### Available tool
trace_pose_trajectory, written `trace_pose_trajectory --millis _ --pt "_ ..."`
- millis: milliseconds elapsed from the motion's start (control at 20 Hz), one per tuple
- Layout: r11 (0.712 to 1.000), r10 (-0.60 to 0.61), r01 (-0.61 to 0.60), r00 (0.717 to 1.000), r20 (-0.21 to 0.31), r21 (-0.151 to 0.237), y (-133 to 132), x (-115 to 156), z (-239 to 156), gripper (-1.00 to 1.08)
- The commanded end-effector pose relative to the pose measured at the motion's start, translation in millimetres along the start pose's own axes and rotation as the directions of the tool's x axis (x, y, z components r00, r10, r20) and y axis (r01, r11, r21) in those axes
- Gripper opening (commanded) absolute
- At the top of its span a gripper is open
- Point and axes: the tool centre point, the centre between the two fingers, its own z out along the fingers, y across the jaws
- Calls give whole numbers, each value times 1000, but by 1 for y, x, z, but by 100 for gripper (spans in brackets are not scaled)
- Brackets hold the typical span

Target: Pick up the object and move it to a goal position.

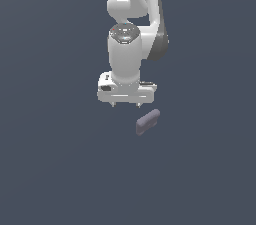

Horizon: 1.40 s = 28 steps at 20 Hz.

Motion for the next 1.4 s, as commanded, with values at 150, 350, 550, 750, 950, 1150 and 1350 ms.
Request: trace_pose_trajectory --millis 150,350,550,750,950,1150,1350 --pt "1000 -10 10 1000 1 -5 0 1 0 100" --pt "999 -45 45 999 4 -21 1 3 1 100" --pt "998 -53 53 999 5 -26 1 3 1 100" --pt "998 -53 53 999 5 -25 1 3 1 100" --pt "999 -40 40 999 5 -25 0 3 1 100" --pt "1000 -8 9 1000 5 -24 -3 4 2 100" --pt "999 40 -40 999 5 -22 -8 5 4 100"
